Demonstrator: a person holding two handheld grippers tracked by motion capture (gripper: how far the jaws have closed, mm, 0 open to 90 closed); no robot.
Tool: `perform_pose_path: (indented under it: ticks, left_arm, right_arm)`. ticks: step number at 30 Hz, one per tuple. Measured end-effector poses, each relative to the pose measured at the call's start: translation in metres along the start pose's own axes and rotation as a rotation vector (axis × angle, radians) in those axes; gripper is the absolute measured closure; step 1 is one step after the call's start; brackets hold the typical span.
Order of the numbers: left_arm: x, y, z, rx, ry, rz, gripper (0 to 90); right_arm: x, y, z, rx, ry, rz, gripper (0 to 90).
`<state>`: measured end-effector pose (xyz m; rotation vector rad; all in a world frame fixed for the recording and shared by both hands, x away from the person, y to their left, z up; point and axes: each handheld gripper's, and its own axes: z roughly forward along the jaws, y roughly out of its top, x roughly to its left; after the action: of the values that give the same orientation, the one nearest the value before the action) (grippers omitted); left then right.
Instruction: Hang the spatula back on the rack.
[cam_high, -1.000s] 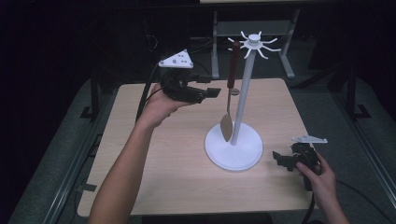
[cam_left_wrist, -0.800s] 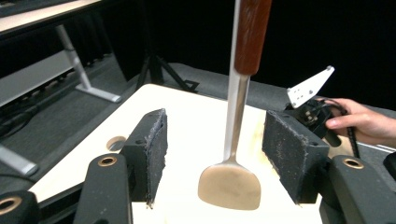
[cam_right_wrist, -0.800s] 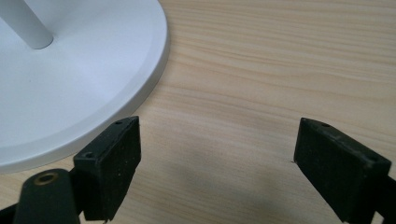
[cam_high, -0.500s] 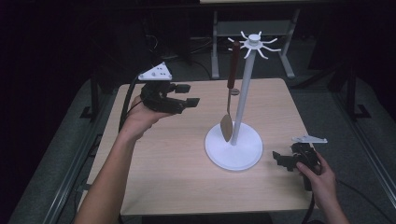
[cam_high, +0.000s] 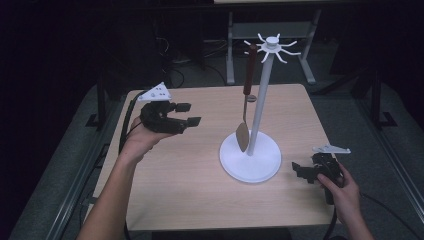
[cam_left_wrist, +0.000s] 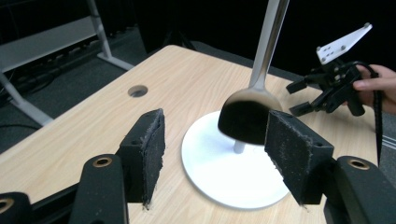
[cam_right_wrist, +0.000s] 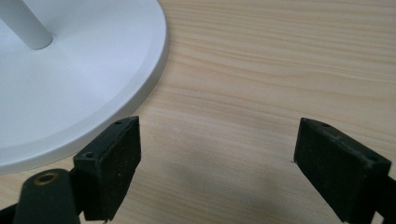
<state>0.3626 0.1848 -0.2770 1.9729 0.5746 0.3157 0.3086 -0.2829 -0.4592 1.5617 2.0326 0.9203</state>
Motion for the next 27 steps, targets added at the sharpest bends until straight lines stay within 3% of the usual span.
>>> perform_pose_path:
  ticks: [17,27]
  left_arm:
    - [0.005,-0.075,-0.022,0.036,0.097,-0.088,35.9]
    - [0.004,-0.113,-0.022,0.078,0.138,-0.118,34.1]
  right_arm:
    - [0.0,0.0,0.0,0.0,-0.002,-0.001,14.5]
    - [0.0,0.0,0.0,-0.001,-0.003,0.0,14.5]
